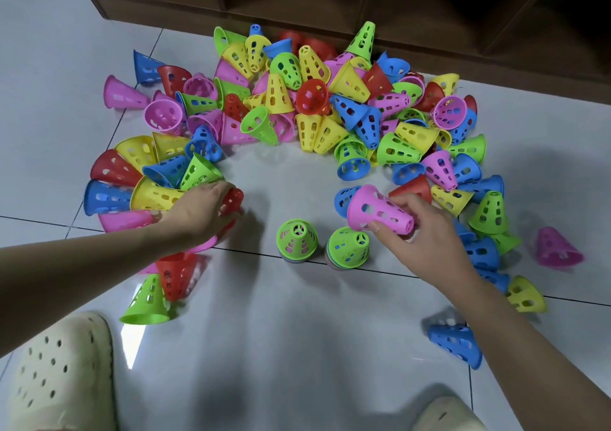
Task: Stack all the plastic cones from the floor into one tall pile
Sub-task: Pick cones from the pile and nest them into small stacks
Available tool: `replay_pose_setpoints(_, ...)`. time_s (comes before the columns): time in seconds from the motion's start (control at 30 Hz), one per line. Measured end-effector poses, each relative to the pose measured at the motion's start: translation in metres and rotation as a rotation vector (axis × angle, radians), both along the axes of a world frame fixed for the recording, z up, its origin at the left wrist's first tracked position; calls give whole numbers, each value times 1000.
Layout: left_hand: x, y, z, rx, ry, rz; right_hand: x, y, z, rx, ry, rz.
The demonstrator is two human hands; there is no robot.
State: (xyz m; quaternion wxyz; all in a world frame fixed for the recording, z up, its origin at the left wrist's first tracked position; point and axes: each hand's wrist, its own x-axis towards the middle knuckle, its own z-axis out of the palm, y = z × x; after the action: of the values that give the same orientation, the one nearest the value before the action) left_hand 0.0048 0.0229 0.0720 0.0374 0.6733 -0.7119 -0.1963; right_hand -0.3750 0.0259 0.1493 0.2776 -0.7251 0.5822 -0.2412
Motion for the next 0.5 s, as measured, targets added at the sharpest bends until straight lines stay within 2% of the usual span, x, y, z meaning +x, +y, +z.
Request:
replay_pose_setpoints(0.1,-3,3,8,-16,125,35,2,3,7,-46,62,54)
replay_pose_setpoints(0.23,-11,8,23,-75,262,37,-1,4,22,-109,49,81)
replay_pose_setpoints(0.33,-19,14,35,-96,346,65,-3,6,29,-41,16,77)
replay_pose_setpoints(0.5,-44,24,61,-183,566,174,-3,12,21,51,121,116)
